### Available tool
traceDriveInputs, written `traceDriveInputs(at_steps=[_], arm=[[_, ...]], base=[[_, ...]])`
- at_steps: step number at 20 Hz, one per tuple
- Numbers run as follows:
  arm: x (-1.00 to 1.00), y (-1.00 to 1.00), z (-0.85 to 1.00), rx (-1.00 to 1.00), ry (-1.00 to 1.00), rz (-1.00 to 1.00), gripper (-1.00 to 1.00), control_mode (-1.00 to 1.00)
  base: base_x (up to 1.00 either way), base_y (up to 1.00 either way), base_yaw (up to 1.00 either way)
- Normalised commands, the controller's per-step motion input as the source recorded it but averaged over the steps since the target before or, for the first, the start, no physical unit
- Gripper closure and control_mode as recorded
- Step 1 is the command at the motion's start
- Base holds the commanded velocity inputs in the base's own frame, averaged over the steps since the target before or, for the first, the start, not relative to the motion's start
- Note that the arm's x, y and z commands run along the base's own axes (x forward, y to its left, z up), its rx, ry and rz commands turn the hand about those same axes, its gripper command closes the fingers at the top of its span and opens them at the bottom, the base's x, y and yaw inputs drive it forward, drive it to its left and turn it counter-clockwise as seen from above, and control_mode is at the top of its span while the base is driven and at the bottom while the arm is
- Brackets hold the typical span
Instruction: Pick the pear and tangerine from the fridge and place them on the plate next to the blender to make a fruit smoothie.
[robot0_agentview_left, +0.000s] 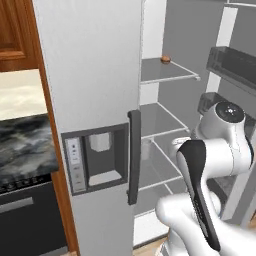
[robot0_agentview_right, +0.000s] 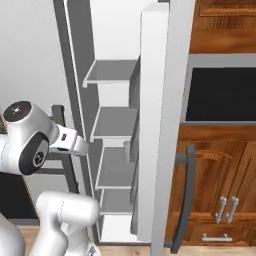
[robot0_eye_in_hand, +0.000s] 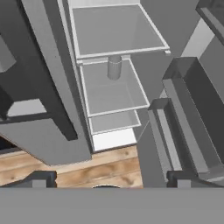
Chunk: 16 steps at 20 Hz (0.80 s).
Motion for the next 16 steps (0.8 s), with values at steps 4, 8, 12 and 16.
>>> traceDriveInputs(at_steps=[4,8,12,16], arm=[[0.0,0.0,0.0,0.0,0.0,0.0,-1.0,1.0],[0.0,0.0,0.0,0.0,0.0,0.0,-1.0,1.0],[0.0,0.0,0.0,0.0,0.0,0.0,-1.0,1.0],[0.0,0.0,0.0,0.0,0.0,0.0,-1.0,1.0]], base=[[0.5,-0.29,-0.1],[0.5,-0.17,-0.2],[0.51,-0.18,-0.2],[0.41,-0.2,-0.14]])
